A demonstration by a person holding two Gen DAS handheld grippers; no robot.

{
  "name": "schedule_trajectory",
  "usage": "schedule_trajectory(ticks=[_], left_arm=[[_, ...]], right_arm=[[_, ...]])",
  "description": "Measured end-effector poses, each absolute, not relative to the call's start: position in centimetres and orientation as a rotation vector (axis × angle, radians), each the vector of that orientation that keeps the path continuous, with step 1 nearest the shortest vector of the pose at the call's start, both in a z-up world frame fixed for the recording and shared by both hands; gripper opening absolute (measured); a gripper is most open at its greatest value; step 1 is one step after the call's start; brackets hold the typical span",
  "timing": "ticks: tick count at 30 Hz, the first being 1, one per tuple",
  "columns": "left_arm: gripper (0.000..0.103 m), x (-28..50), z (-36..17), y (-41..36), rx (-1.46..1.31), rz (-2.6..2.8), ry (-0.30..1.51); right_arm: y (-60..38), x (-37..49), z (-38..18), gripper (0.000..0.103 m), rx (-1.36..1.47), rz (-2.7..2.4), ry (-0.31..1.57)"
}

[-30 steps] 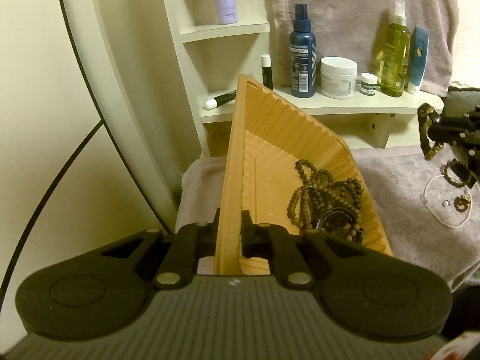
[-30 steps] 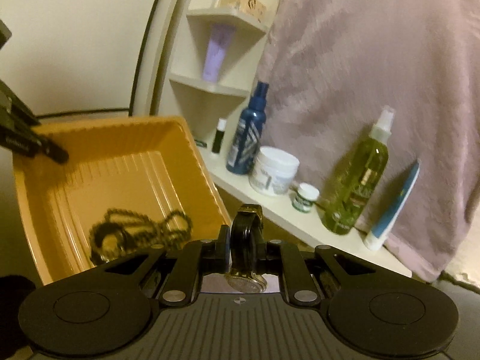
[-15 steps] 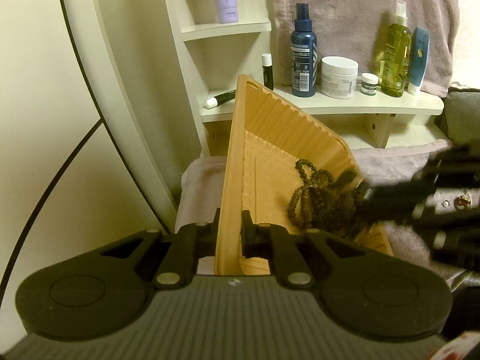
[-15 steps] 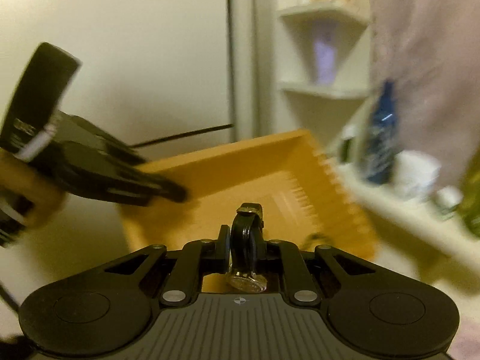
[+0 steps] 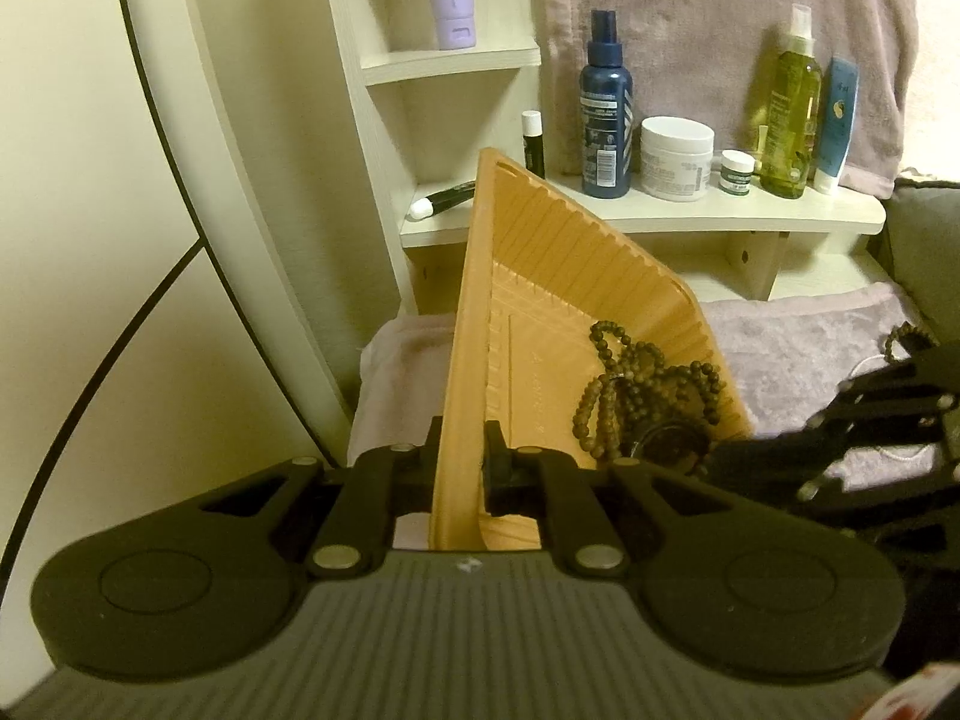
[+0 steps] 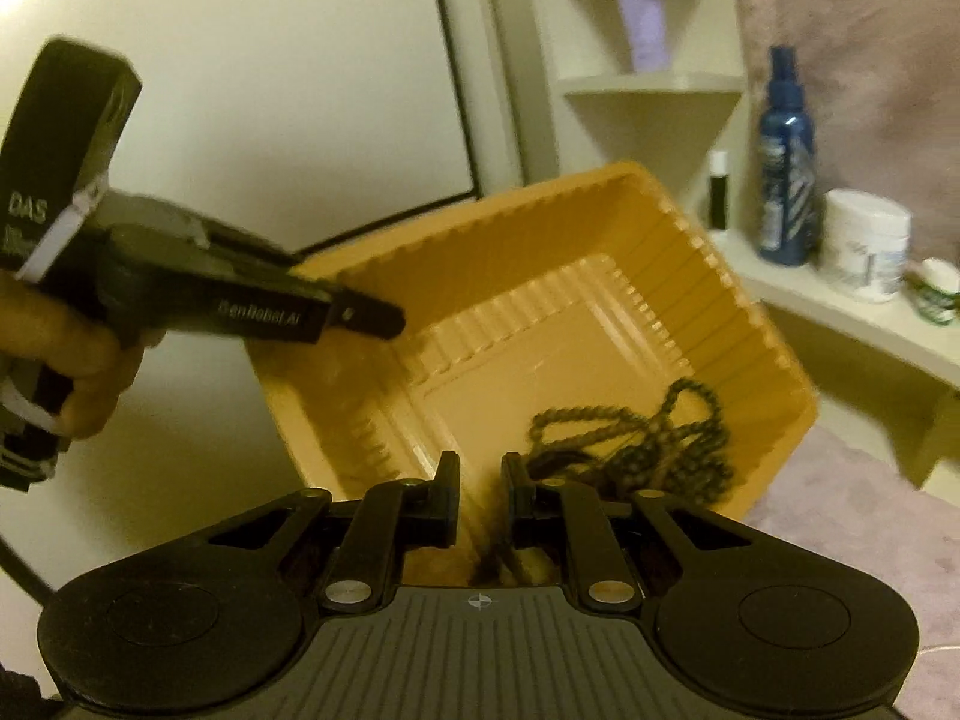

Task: Organize jewelry
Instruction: 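Open the right gripper to release the watch into the tray, then move the right gripper back to the jewelry on the towel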

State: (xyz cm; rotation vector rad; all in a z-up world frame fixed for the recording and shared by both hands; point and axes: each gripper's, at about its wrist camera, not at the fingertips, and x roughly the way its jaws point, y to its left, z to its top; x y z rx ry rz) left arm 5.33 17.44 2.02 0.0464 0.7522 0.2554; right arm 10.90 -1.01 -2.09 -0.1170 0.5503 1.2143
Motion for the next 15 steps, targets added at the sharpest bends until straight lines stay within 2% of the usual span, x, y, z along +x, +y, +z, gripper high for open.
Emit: schedule_trajectory(ticks=[5, 15], left_arm=[[0.009, 5.2, 2.0, 17.5, 0.046, 0.255, 0.752], [0.009, 5.1, 2.0, 17.5, 0.048, 0.255, 0.751]], right_arm=[[-4.2, 11.3, -1.6, 0.015, -0.073, 1.088, 0.529], [-12.6, 12.0, -4.0, 0.018, -0.020, 0.743, 0.569]])
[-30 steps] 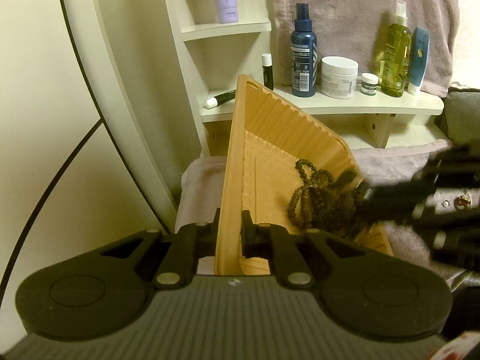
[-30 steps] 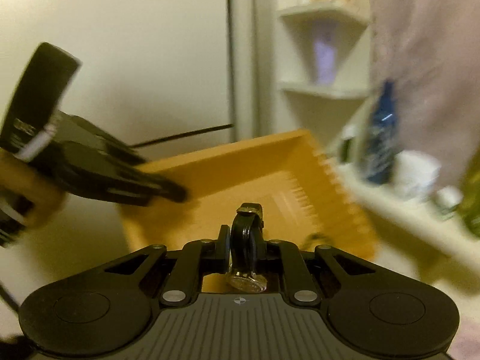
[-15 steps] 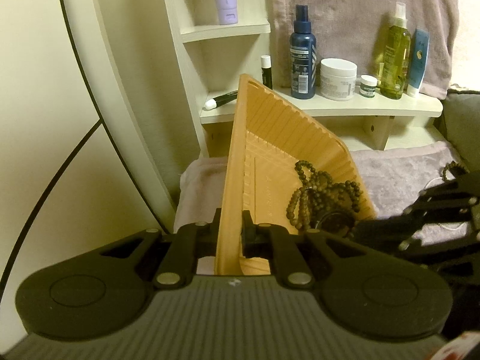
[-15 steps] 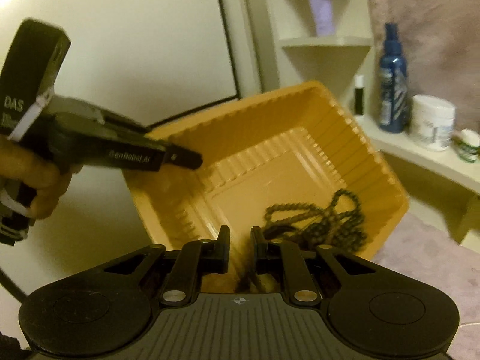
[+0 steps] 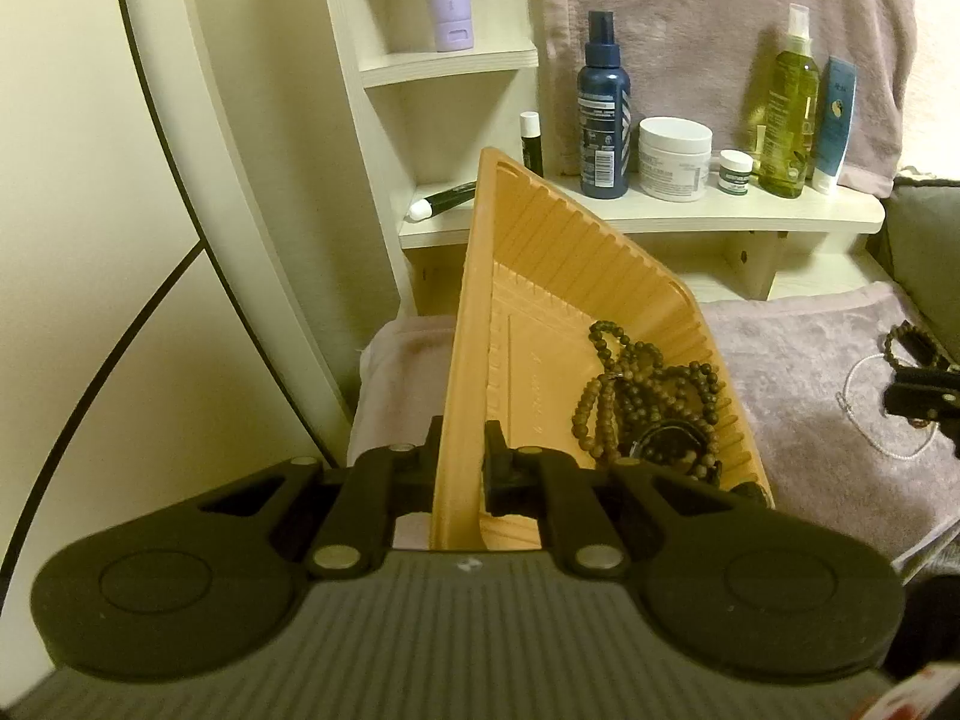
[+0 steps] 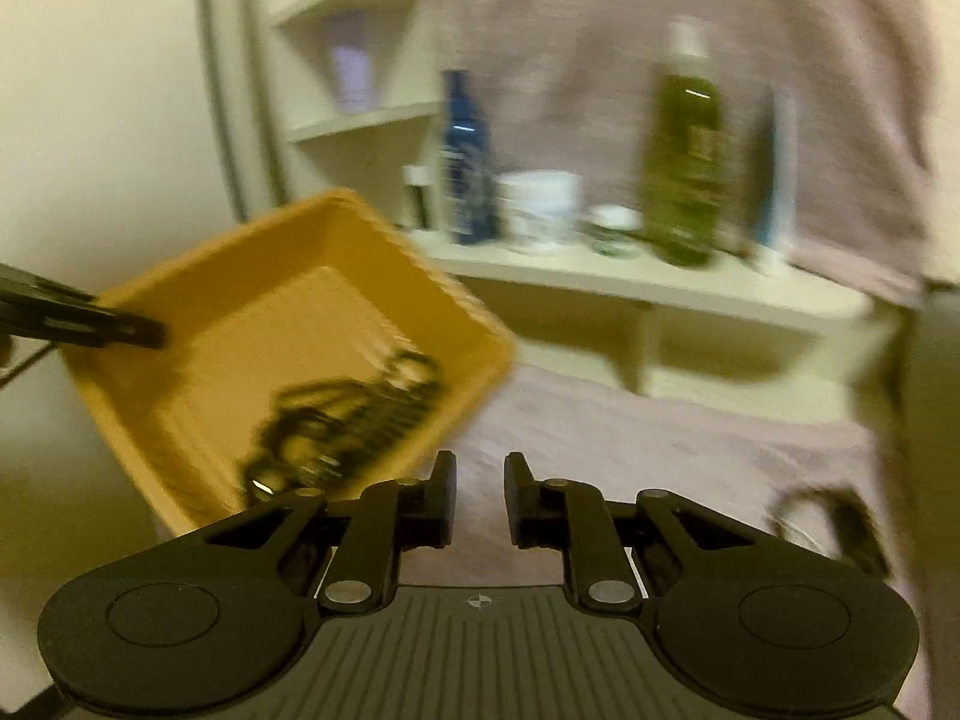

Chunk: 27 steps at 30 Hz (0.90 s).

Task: Organize jewelry
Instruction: 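Move the right gripper back to the jewelry on the towel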

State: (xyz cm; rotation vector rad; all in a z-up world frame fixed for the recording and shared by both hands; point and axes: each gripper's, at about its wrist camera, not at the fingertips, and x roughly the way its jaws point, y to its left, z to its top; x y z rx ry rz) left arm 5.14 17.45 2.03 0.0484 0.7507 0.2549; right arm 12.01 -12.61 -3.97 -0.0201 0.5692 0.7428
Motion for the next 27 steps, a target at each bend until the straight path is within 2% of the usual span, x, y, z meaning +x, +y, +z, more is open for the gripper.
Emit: schedule_trajectory(ticks=[12, 27], left_arm=[[0.009, 5.2, 2.0, 17.4, 0.052, 0.255, 0.751], [0.009, 5.1, 2.1, 17.4, 0.058, 0.254, 0.749]], right_arm=[[-19.3, 11.3, -7.2, 0.025, 0.029, 0.507, 0.632], [-20.3, 11.2, -8.9, 0.033, -0.017, 0.443, 0.643]])
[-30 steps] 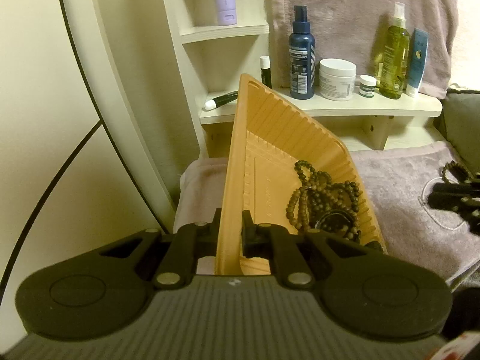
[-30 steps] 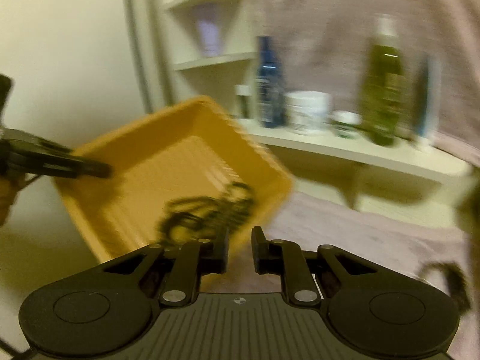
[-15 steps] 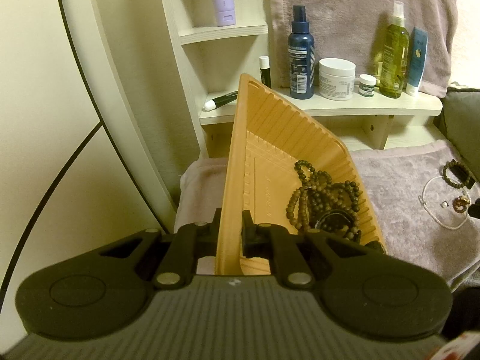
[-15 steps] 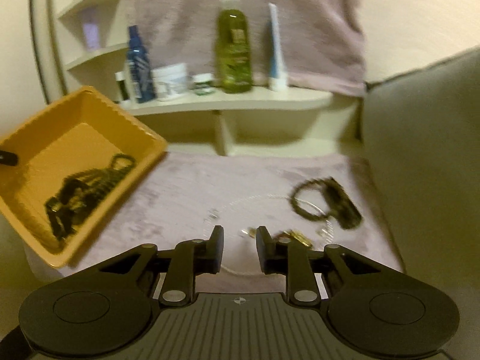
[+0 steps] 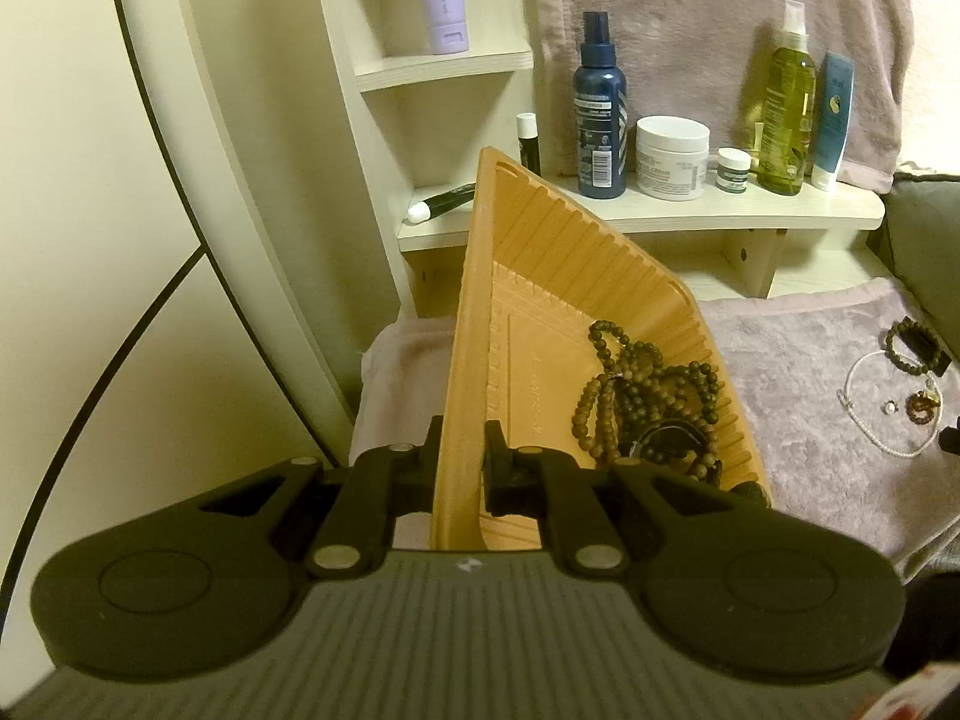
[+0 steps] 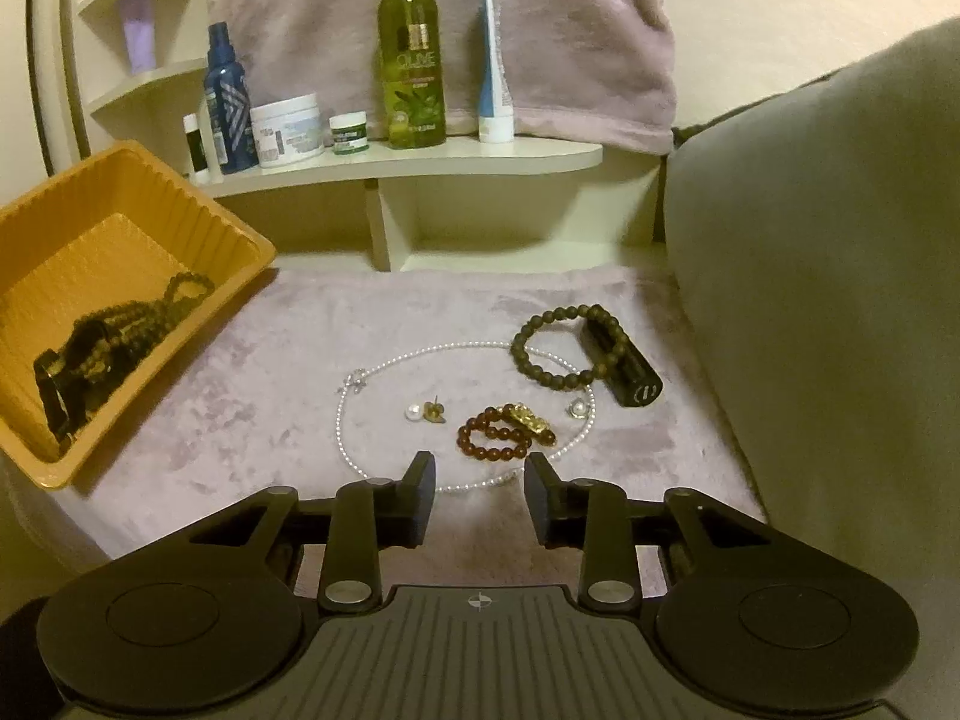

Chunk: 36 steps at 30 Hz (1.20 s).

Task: Organize jewelry
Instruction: 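Move the right gripper back to the jewelry on the towel, then grasp the small gold earring with the right gripper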

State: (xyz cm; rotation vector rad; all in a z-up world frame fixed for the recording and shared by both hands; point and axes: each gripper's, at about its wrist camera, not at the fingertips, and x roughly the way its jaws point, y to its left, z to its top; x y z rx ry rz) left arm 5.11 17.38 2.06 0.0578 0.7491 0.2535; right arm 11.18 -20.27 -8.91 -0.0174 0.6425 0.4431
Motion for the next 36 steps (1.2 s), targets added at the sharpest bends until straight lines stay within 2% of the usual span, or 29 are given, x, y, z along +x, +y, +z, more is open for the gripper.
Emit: schedule_trajectory(ticks=[16, 18, 19, 20, 36], left_arm=[[0.009, 5.1, 2.0, 17.4, 0.062, 0.254, 0.752], [0.009, 5.0, 2.0, 17.5, 0.060, 0.254, 0.752], [0.009, 5.1, 2.0, 17.4, 0.061, 0.254, 0.752], [0.009, 5.0, 2.0, 17.4, 0.062, 0.254, 0.752], [0.009, 5.1, 2.1, 17.6, 0.055, 0.252, 0.753]], right_arm=[[-19.6, 15.9, -10.6, 0.032, -0.153, 0.452, 0.644], [-19.7, 15.9, -10.6, 0.021, -0.151, 0.464, 0.649], [-19.7, 15.8, -10.4, 0.011, -0.151, 0.464, 0.649], [-19.7, 15.7, -10.3, 0.009, -0.155, 0.462, 0.641], [-18.0, 13.4, -4.5, 0.008, -0.080, 0.541, 0.483]])
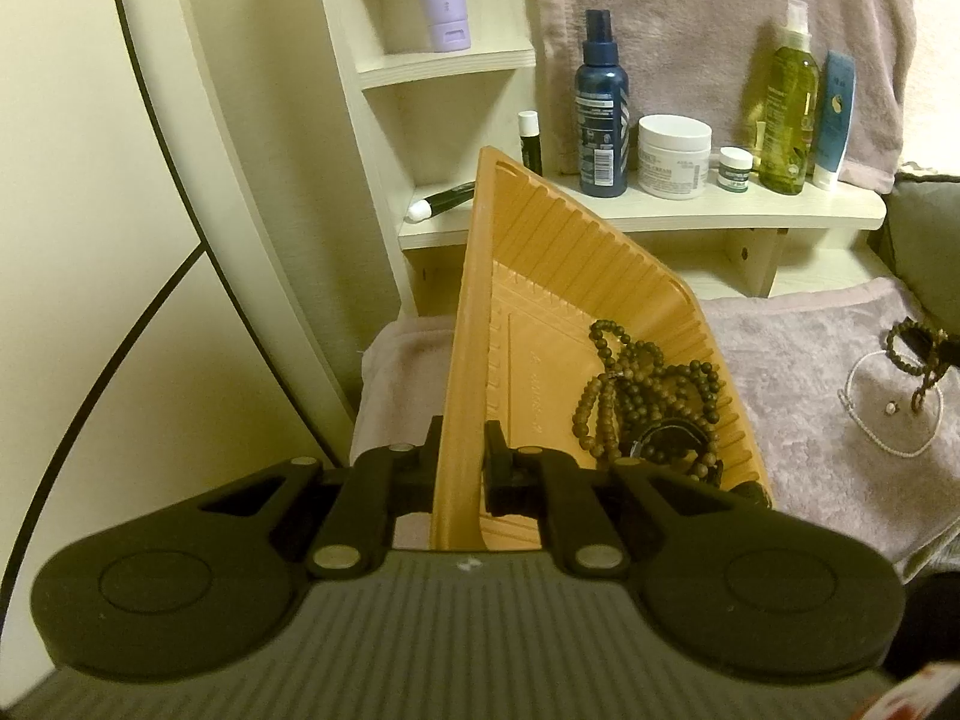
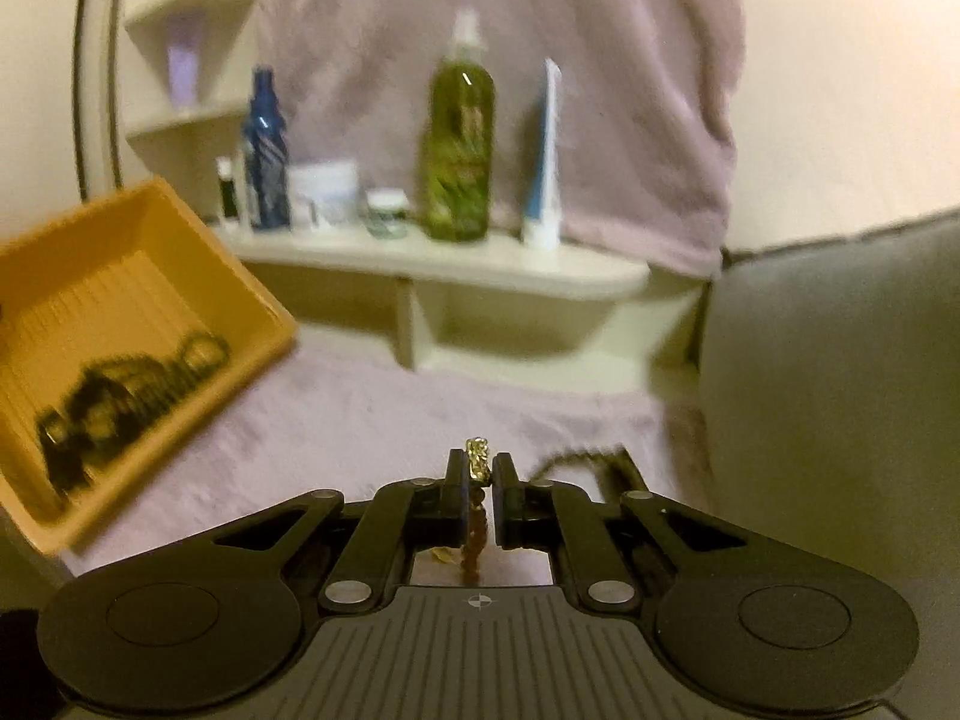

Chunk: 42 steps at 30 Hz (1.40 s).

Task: Organize jewelry
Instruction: 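Grasp the small gold earring with the right gripper, then carry the gold earring over the tray with the right gripper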

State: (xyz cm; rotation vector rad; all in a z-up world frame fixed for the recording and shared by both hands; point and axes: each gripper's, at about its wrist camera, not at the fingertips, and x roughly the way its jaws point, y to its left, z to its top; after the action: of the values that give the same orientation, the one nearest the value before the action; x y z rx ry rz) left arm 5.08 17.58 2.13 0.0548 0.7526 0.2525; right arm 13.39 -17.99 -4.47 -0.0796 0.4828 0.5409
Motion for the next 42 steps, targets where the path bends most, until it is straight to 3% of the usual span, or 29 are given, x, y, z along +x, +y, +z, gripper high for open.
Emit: schedule_trajectory(ticks=[18, 36, 37, 39, 40, 42], left_arm=[[0.009, 5.2, 2.1, 17.7, 0.052, 0.251, 0.754], [0.009, 5.3, 2.1, 17.5, 0.055, 0.253, 0.753], [0.009, 5.3, 2.1, 17.5, 0.055, 0.253, 0.753], [0.009, 5.2, 2.1, 17.5, 0.055, 0.253, 0.753], [0.009, 5.2, 2.1, 17.5, 0.054, 0.252, 0.753], [0.009, 5.2, 2.1, 17.5, 0.055, 0.252, 0.753]], right_arm=[[-7.4, 12.0, 4.3, 0.008, 0.071, 0.976, 0.362], [-0.1, 12.1, -2.6, 0.008, 0.036, 1.187, 0.656], [-0.3, 12.0, -2.6, 0.011, 0.038, 1.185, 0.655], [-0.4, 12.0, -2.6, 0.027, 0.036, 1.177, 0.644], [-0.6, 11.8, -2.5, 0.042, 0.039, 1.172, 0.638], [-1.4, 11.6, -2.1, 0.045, 0.048, 1.155, 0.621]])
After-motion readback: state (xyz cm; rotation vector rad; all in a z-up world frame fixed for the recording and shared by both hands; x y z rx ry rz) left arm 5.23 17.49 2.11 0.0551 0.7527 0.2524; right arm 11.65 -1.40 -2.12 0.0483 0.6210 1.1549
